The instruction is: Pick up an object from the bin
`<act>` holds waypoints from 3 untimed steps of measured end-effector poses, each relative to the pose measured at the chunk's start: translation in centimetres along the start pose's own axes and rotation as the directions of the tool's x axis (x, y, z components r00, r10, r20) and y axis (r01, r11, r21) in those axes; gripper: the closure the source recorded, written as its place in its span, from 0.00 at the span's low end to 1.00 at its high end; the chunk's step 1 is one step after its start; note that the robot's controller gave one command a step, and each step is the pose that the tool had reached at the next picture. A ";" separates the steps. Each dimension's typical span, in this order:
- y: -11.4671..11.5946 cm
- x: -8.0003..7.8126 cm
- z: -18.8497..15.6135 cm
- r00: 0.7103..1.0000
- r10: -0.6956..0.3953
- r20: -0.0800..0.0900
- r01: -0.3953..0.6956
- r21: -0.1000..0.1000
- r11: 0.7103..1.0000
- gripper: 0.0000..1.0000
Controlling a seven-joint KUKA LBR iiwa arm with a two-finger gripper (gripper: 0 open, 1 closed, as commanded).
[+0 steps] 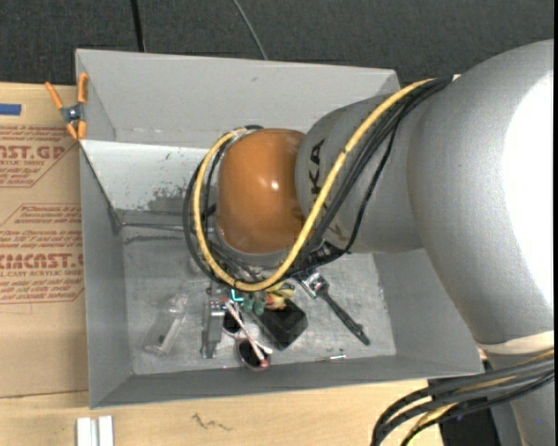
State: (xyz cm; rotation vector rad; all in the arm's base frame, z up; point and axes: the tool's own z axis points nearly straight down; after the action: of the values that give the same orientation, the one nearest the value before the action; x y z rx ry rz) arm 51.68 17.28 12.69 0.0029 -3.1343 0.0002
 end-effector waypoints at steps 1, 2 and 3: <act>-0.1 -0.2 -0.4 1.000 0.001 0.007 -0.001 -0.001 1.000 0.00; -8.7 1.6 -0.2 0.965 -0.264 0.006 0.264 0.002 0.965 1.00; -8.7 1.7 -0.2 0.964 -0.265 0.006 0.265 0.001 0.964 1.00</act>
Offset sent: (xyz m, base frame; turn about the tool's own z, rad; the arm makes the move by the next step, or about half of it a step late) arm -0.0161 -0.0871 0.0033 -0.2684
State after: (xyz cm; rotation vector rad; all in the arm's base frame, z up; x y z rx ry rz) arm 50.04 8.61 12.95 0.4221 -3.1118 -0.0010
